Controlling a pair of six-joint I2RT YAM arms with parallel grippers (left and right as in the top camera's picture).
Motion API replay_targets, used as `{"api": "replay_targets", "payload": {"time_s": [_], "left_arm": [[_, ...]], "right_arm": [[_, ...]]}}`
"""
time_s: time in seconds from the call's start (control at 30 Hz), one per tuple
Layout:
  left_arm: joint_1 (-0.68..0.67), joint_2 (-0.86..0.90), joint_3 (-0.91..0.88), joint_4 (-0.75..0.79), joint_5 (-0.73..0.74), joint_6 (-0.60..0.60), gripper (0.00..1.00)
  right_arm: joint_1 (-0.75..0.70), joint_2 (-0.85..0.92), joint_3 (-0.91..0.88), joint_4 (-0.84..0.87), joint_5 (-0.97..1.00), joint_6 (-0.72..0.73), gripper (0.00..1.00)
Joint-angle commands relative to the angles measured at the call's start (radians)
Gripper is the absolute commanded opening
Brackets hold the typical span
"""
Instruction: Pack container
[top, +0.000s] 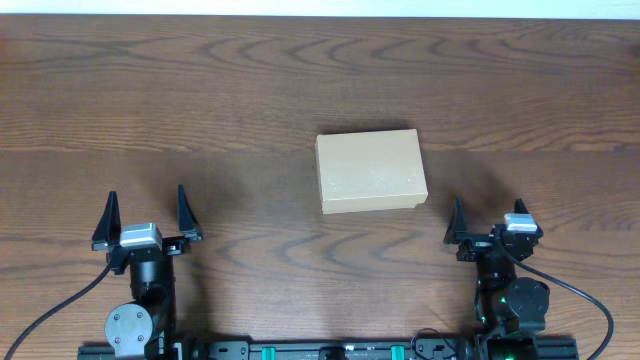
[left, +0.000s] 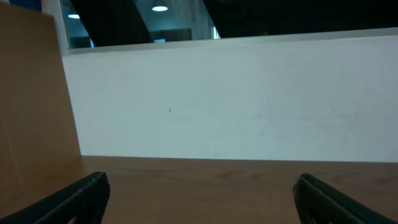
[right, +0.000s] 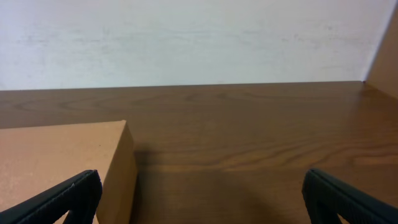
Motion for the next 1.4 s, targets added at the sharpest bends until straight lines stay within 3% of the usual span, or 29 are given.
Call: {"api": "replay_targets", "payload": {"time_s": [0.0, 0.07, 0.3, 0.7, 1.37], "left_arm": [[0.000, -0.008, -0.034, 0.047, 0.010, 0.021, 0.95], [-0.001, -0.008, -0.073, 0.116, 0.031, 0.021, 0.95], [-0.005, -0.008, -0.071, 0.074, 0.052, 0.021, 0.95], [-0.005, -0.008, -0.071, -0.308, 0.060, -0.002, 0.95], [-0.005, -0.006, -0.071, -0.304, 0.059, -0.009, 0.95]], "right_arm": [[-0.008, -0.006, -0.002, -0.006, -0.003, -0.012, 0.99], [-0.008, -0.006, -0.002, -0.006, -0.003, -0.012, 0.99], [-0.008, -0.006, -0.002, -0.006, -0.003, -0.012, 0.99], [-0.008, -0.006, -0.002, -0.006, -0.003, -0.012, 0.99], [-0.008, -0.006, -0.002, -0.006, -0.003, -0.012, 0.99]]}}
